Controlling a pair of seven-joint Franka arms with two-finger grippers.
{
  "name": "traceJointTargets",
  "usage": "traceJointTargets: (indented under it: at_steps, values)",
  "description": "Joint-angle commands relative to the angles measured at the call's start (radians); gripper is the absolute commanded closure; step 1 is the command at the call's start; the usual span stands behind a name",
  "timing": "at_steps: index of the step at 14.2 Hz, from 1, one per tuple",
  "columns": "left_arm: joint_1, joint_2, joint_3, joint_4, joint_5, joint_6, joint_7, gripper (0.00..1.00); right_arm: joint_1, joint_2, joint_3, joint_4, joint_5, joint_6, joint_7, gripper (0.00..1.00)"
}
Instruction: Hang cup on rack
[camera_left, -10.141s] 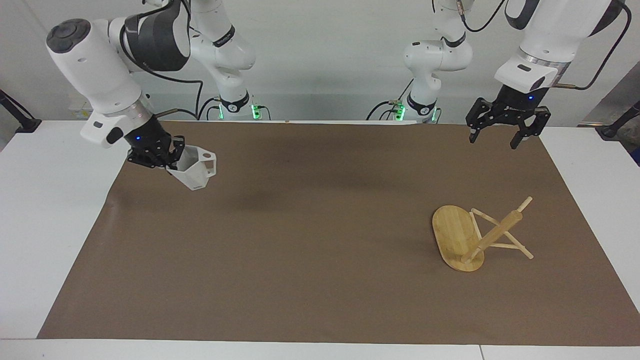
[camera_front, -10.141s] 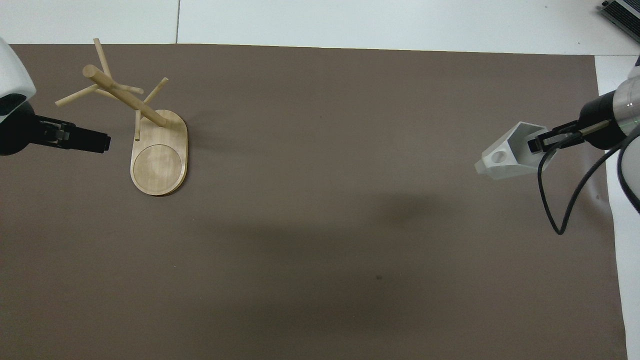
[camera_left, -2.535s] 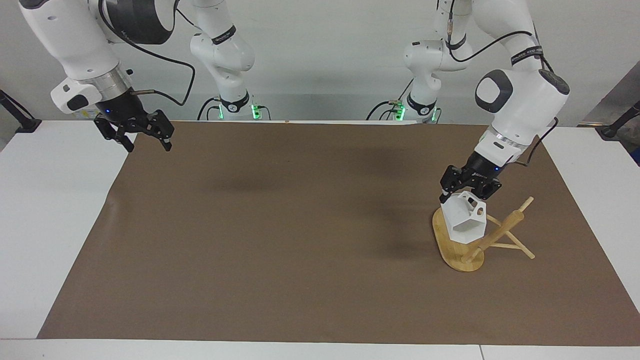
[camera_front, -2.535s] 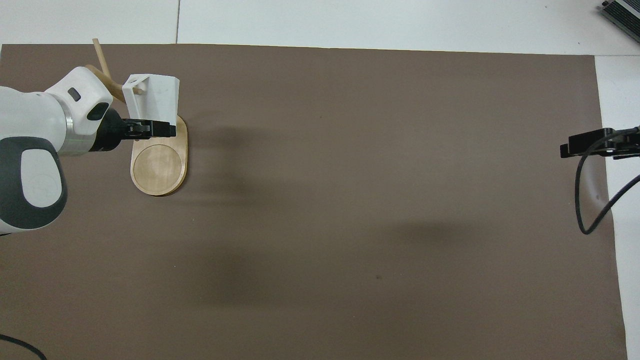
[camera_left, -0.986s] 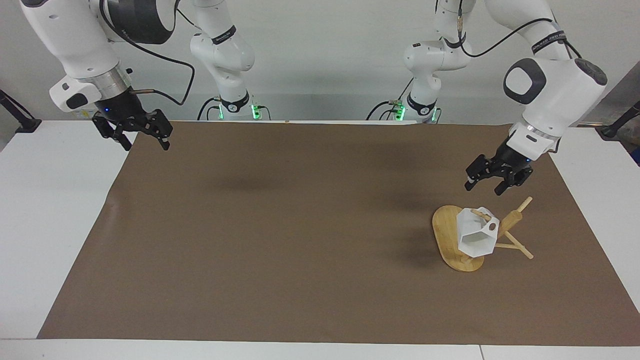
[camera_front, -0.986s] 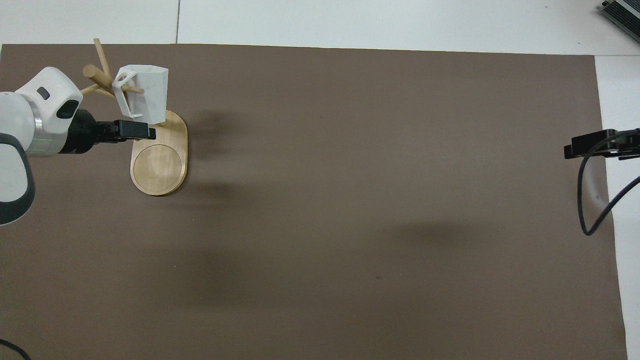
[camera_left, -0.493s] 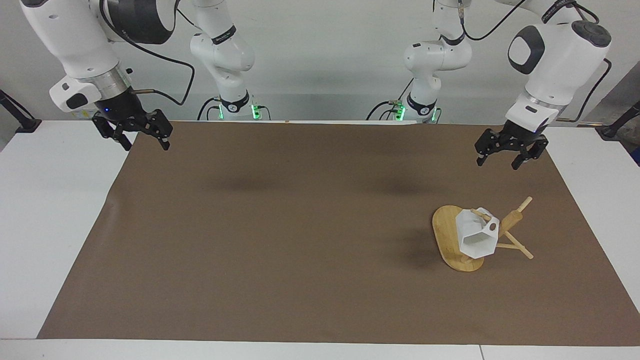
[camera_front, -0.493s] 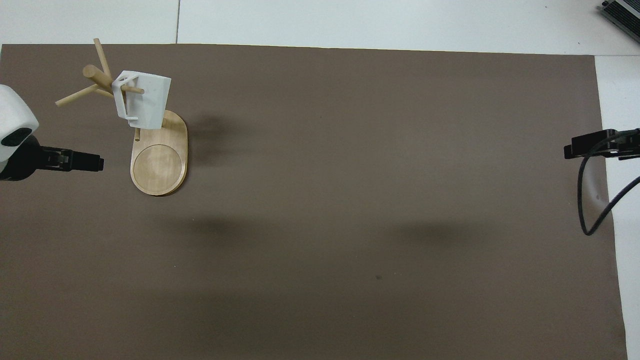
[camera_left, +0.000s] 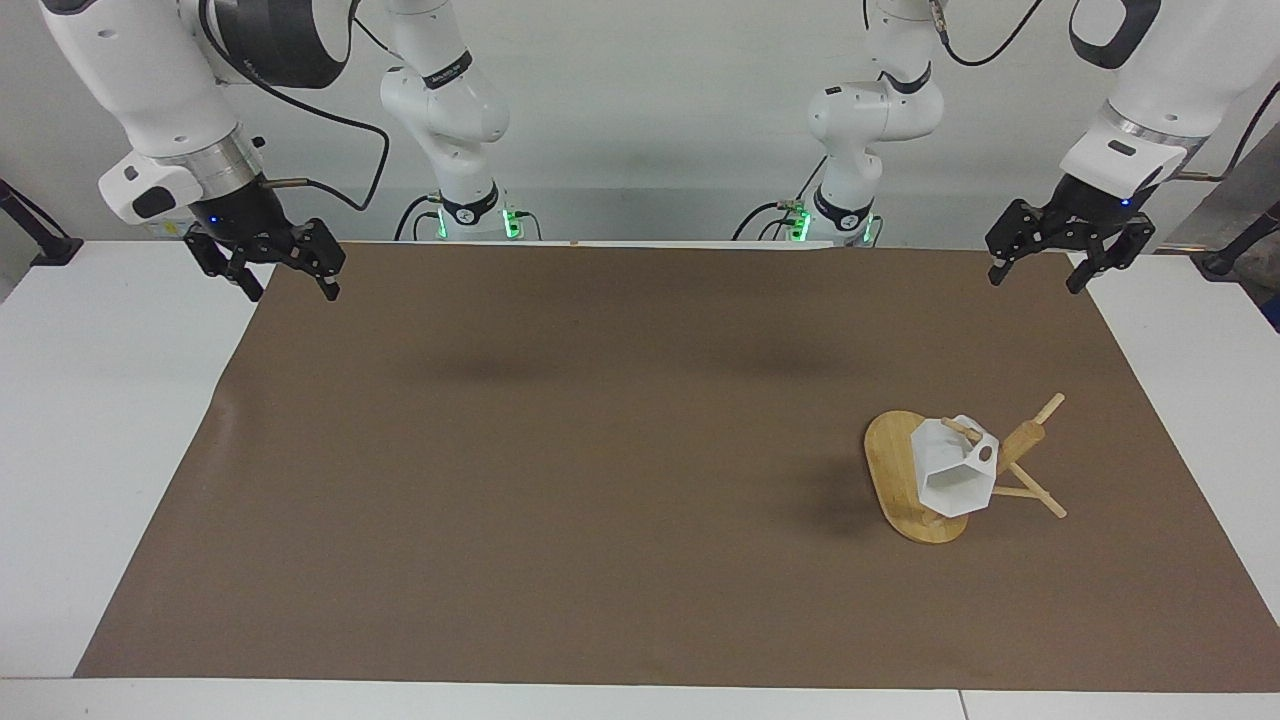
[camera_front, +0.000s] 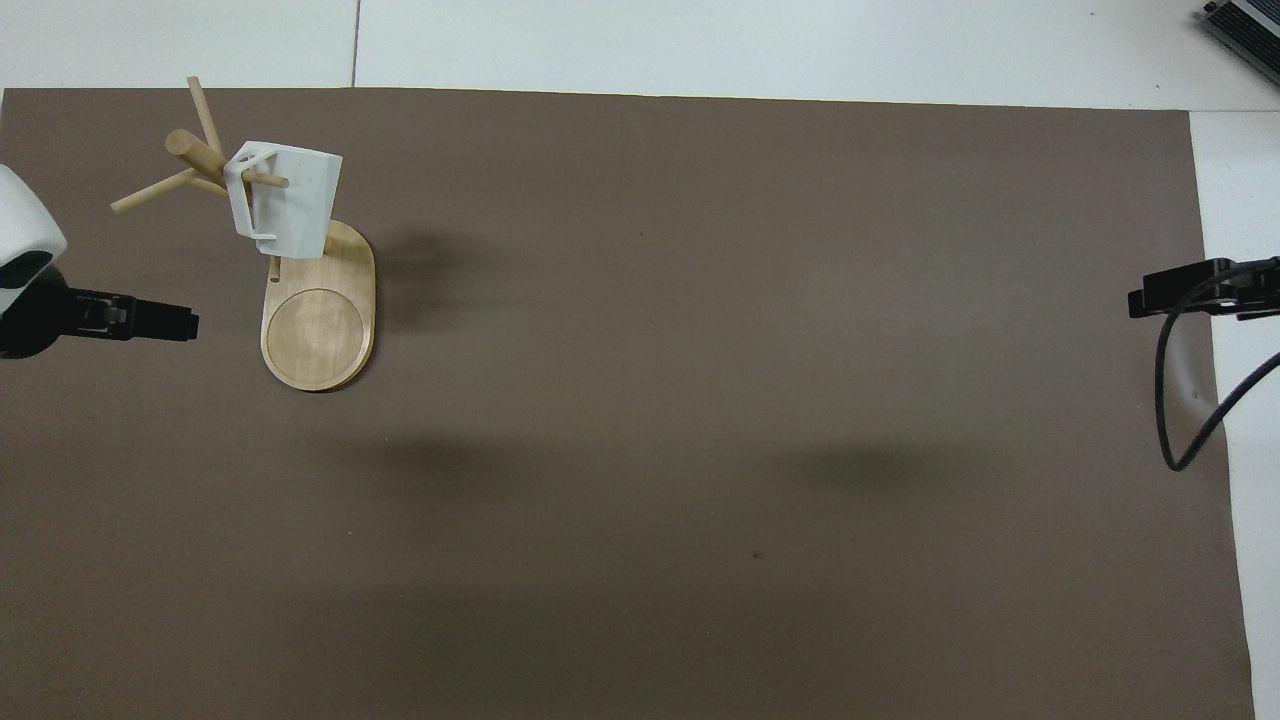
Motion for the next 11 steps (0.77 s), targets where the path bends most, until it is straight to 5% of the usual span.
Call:
traceJointTargets:
  at_steps: [1, 11]
  values:
    - [-0.002, 0.027, 0.003, 0.041, 0.027, -0.071, -0.009, 0.0, -0.009, -0.018, 0.005, -0.017, -0.001, -0.002, -0.017, 0.0]
    - [-0.069, 0.012, 0.024, 0.084, 0.03, -0.168, -0.012, 0.0, -0.009, -0.018, 0.005, -0.017, -0.001, -0.002, -0.017, 0.0]
